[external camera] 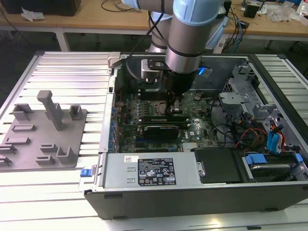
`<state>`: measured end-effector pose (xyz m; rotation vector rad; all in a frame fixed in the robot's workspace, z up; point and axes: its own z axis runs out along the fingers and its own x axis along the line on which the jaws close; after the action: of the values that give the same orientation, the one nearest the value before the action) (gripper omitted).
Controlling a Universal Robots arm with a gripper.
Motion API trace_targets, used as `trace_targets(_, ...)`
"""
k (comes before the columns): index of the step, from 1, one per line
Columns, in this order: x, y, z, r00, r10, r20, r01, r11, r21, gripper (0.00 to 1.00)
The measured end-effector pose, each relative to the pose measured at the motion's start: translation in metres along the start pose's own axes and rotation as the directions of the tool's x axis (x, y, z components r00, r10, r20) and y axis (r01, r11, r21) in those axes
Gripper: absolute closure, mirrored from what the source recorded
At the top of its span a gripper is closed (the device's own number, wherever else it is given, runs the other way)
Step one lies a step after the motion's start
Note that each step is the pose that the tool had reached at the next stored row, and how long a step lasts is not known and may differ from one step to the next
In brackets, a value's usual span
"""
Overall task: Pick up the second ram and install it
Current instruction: 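Press down the second ram until it locks into place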
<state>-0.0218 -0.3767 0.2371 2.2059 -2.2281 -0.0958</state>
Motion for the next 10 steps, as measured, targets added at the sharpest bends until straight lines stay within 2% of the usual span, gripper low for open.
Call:
trace_targets(3,0.0002,0.0147,0.0006,1.0,0.0,-0.0002,0.0,1.0,0.0013,0.92)
trace_targets(8,0.0003,0.0269,0.0012,1.0,0.0,-0.0001,0.0,1.0,0.002,0.92)
trace_targets(10,0.0004,0.0286,0.0012,1.0,0.0,-0.0002,0.0,1.0,0.0019,0.92)
